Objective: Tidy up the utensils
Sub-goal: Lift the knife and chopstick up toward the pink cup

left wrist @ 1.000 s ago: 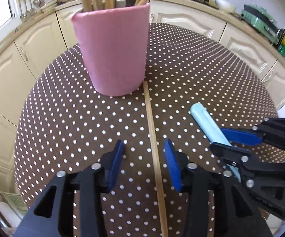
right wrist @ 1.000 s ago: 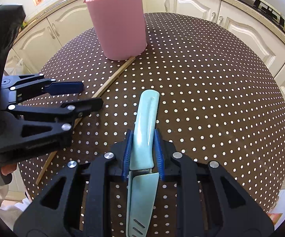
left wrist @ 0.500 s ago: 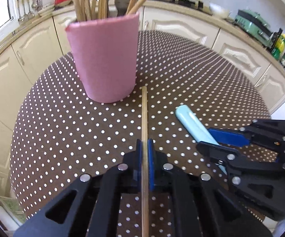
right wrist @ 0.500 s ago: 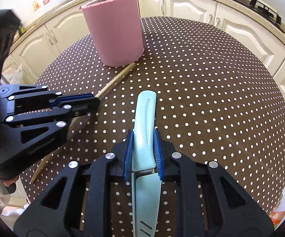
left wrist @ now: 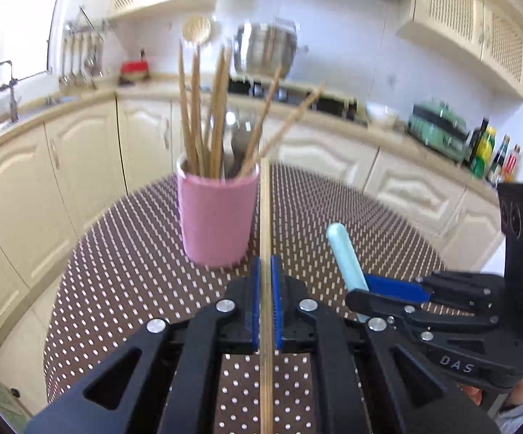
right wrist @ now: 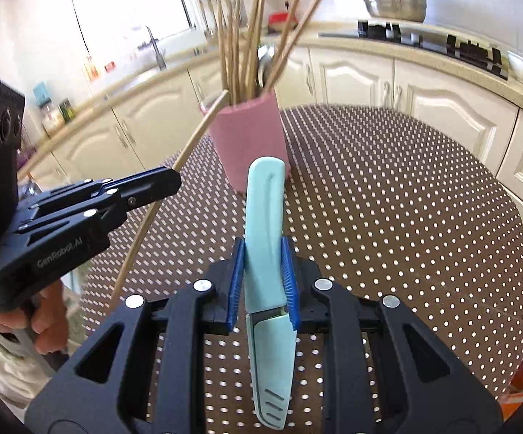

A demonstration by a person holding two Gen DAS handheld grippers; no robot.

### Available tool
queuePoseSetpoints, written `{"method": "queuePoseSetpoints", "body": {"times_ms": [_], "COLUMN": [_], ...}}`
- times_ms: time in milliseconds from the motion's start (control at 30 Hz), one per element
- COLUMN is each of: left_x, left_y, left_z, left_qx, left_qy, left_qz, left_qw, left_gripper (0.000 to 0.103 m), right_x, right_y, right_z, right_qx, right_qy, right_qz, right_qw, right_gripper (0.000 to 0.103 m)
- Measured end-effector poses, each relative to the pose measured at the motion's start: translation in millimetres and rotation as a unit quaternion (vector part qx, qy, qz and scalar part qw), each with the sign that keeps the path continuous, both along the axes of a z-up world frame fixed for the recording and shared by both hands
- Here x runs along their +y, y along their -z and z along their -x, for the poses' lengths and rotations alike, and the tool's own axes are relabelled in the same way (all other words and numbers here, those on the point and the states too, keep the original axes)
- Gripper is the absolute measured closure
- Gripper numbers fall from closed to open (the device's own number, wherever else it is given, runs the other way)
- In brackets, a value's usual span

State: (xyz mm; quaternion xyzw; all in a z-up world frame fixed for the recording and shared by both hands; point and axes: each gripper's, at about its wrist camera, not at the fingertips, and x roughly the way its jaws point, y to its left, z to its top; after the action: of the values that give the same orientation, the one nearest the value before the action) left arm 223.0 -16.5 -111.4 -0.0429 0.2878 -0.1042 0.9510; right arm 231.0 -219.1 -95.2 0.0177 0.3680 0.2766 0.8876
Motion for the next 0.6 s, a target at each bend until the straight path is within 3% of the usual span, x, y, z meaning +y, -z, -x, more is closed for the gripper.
{"method": "queuePoseSetpoints", "body": {"times_ms": [167, 400, 600], "left_x": [9.2, 11.4, 10.8], "left_y": [-20.0, -35.3, -43.2], "left_z": [10.9, 19.6, 18.8], "left_qx": [-0.051, -0.104, -0.120], "left_qy": [-0.014, -0.038, -0.046], "left_qz": [0.031, 0.022, 0.020], "left_qw": [0.9981, 0.9937, 0.9915], "left_gripper": [0.097, 0.097, 0.097], "right_x": [-0.4, 13.2, 23.4], "right_y": [-13.4, -31.7, -42.4], "right_z": [10.4, 17.9, 23.1], "right_qx": [-0.021, -0.067, -0.106], "right_qy": [0.001, 0.025, 0.042], "right_qz": [-0.027, -0.020, -0.014], "right_qw": [0.999, 0.997, 0.993], "right_gripper": [0.082, 0.082, 0.082]}}
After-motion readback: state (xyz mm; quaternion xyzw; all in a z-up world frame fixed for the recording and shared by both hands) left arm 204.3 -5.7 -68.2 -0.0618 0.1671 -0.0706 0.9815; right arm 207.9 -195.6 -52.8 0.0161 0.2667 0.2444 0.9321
